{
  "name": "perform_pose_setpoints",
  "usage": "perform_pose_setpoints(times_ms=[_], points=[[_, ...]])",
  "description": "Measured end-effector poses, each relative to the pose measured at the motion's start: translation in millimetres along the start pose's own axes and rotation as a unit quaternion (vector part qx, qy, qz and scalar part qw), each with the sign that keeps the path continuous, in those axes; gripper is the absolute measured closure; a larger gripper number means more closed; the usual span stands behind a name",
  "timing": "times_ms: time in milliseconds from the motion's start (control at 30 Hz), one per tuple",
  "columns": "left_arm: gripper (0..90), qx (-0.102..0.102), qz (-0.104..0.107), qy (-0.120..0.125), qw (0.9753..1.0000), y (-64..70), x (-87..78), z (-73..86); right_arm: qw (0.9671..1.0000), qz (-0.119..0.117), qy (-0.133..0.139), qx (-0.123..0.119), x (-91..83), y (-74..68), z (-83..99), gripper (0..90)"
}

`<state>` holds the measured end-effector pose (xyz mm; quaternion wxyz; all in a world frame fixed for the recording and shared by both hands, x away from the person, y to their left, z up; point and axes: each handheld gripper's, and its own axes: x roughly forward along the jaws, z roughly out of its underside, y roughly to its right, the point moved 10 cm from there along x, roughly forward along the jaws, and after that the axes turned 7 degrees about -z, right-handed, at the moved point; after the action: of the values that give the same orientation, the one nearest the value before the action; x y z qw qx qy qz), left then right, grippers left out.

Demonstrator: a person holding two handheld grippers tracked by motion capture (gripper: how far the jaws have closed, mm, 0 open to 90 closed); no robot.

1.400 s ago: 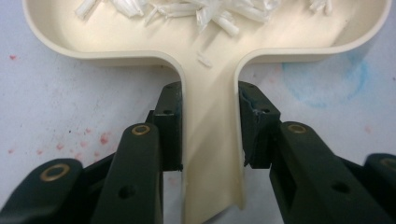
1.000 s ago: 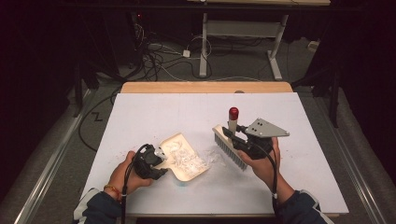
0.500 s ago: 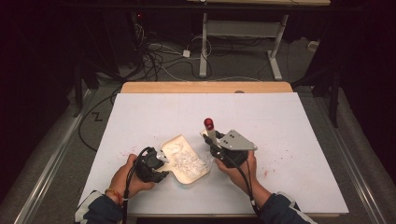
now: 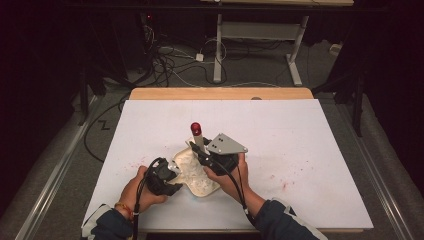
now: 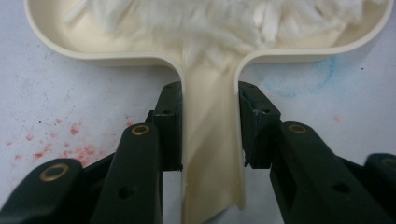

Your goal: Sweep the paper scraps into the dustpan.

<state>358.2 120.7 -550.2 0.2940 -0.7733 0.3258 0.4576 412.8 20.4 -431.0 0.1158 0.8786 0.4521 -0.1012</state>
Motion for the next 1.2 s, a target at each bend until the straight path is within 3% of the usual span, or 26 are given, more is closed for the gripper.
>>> perform_pose_setpoints(times_ms=[167,267,500,667,1000,1067,1200], points=[[63.2,-0.001,0.001,0.001,1.0,-0.1,-0.3,1.4,0.9999,0.003,0.0,-0.01,-1.4,-2.3,-3.4,70.4],[63.2,-0.005,0.002,0.001,1.0,0.1,-0.4,2.2,1.0,0.004,0.004,0.002,-6.0,4.4,-3.6,70.4],[63.2,-0.007,0.005,-0.001,1.0,-0.4,-0.2,2.9,0.9996,0.02,0.02,0.002,-22.0,21.2,-15.0,70.3],[63.2,-0.01,0.004,-0.001,0.9999,-0.7,0.0,2.5,0.9989,0.021,0.034,0.025,-30.9,34.4,-19.7,70.3],[63.2,-0.016,0.003,0.0,0.9999,-2.4,-0.5,4.4,0.9989,0.045,0.0,0.009,-31.0,55.1,2.5,70.3],[63.2,-0.016,0.003,-0.002,0.9999,-3.4,-0.8,5.2,0.999,0.039,-0.02,0.007,-24.8,53.4,11.5,70.3],[63.2,-0.022,0.005,-0.003,0.9997,-6.2,-1.7,8.5,0.9993,0.019,-0.032,0.003,-19.3,45.1,15.1,70.4]])
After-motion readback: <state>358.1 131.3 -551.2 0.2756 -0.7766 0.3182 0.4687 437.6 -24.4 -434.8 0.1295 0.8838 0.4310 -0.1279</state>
